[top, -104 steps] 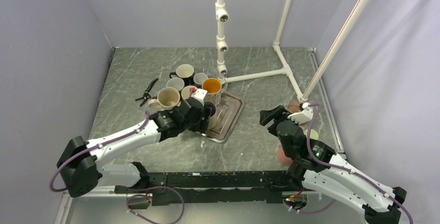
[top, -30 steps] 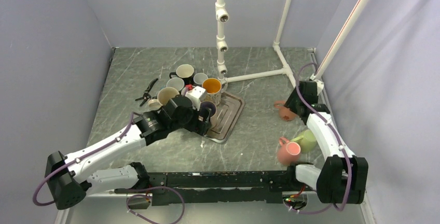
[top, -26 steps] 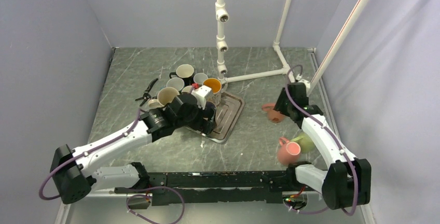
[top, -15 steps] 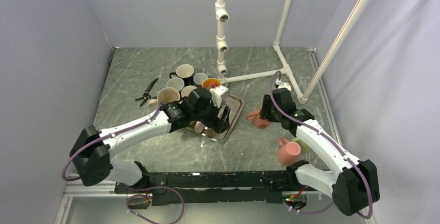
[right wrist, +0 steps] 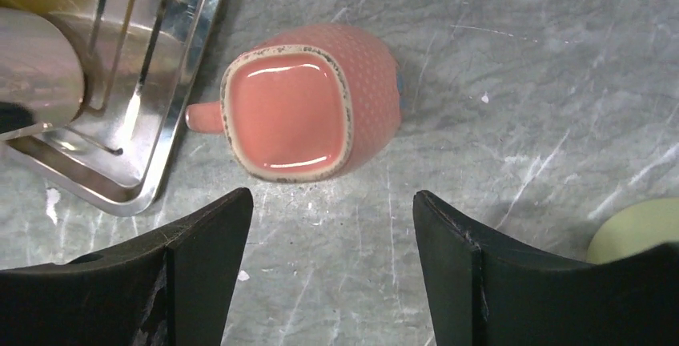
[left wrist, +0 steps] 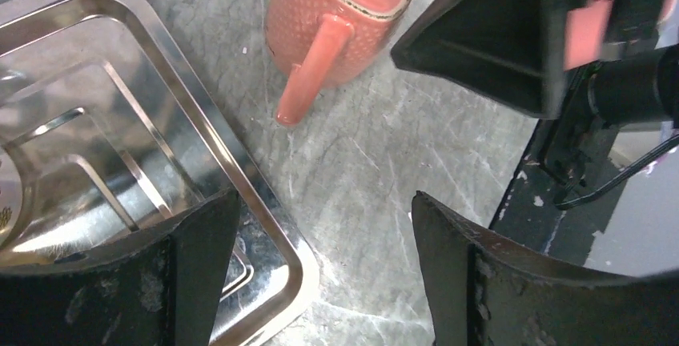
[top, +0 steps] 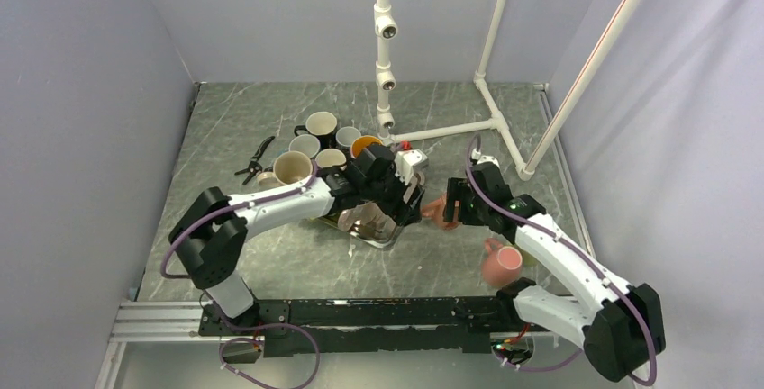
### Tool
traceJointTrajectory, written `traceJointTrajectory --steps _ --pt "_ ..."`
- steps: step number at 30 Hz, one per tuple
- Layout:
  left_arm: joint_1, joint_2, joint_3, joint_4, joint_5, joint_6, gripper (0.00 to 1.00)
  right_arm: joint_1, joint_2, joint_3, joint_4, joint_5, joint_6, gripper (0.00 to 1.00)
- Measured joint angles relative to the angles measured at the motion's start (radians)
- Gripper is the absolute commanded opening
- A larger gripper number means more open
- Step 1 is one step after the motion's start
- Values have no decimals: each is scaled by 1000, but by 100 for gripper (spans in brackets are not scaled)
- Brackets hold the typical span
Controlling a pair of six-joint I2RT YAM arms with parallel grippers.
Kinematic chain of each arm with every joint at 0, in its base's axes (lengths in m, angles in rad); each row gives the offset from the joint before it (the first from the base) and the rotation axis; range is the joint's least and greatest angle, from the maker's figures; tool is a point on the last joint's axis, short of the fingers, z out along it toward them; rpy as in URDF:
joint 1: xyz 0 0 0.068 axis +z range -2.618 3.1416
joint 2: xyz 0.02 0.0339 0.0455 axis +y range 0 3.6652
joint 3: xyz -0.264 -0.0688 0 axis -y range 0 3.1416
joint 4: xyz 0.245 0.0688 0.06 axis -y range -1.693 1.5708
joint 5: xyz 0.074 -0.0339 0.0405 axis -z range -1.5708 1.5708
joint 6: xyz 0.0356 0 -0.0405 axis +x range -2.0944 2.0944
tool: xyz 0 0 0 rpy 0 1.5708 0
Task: Turn the mug right side up
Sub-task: Move the cup to the corner of the board, then turn over the cup at the center of the board.
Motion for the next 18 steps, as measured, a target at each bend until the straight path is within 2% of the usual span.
traceJointTrajectory --steps 8,18 --pt "0 95 10 117 52 71 71 0 -211 -2 -15 21 79 76" --pt "0 282 198 119 143 126 56 0 -364 -50 -17 55 197 74"
